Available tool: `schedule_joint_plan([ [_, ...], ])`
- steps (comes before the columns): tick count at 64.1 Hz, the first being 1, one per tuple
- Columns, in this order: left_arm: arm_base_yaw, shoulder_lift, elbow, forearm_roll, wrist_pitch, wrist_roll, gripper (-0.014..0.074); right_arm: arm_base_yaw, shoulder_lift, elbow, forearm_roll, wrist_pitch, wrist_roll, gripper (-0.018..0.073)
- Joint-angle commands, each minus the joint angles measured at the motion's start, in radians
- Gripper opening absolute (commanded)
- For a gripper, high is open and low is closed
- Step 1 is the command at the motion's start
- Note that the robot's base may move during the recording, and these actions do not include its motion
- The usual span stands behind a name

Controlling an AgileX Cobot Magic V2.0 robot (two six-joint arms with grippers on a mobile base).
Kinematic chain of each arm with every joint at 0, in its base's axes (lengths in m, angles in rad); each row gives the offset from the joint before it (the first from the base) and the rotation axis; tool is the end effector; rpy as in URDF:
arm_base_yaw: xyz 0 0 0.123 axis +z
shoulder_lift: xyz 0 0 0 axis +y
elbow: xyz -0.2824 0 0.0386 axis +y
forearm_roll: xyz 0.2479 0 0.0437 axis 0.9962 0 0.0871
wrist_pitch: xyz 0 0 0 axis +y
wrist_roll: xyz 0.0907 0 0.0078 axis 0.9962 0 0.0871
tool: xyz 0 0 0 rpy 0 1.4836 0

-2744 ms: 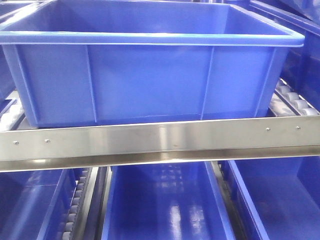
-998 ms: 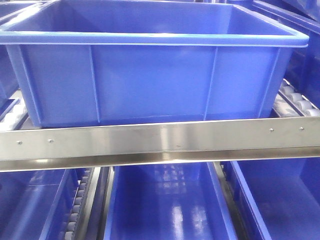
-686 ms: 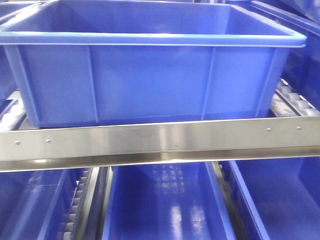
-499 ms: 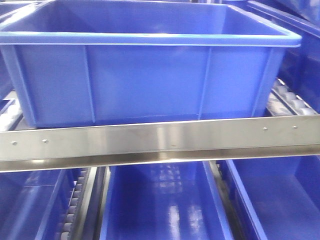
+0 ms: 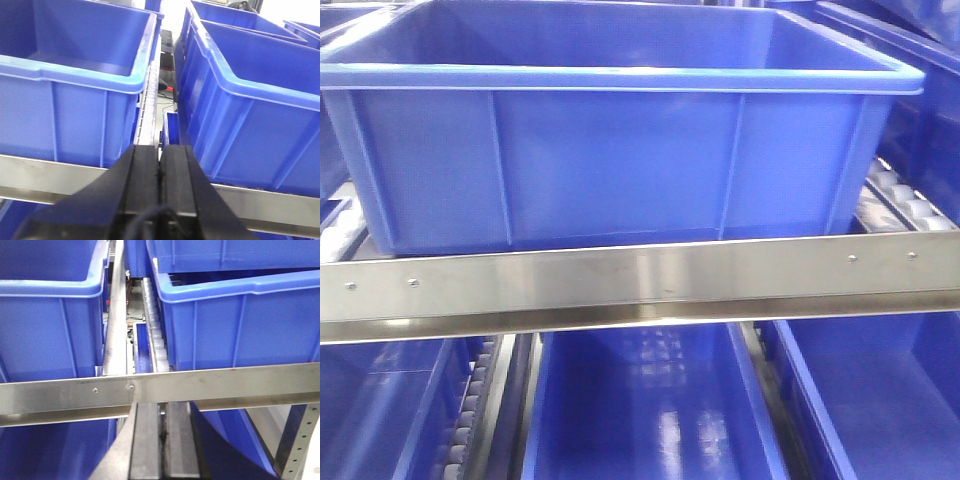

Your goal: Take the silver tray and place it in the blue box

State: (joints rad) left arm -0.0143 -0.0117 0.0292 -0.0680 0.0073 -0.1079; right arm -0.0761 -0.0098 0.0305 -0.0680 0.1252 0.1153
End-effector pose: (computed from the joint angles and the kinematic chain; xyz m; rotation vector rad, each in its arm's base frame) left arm 0.0567 -0.0009 0.2032 -0.1215 1.5054 -0.1530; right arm 0.0566 -0.0051 0.1919 0.1074 1.6257 -0.0286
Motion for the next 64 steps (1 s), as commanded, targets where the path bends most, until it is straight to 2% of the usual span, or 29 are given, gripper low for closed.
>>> schedule_joint_plan([
  [1,-0.001,-0.018,-0.003,-0.006,-0.095,0.0,-0.0095,-0.004,-0.021,0.002,0.0,-0.102,-0.012,0.0053],
  [64,-0.001,-0.018,-0.003,-0.006,-0.095,0.0,-0.0095,-0.004,-0.02,0.002,0.0,-0.085,-0.012,0.0053],
])
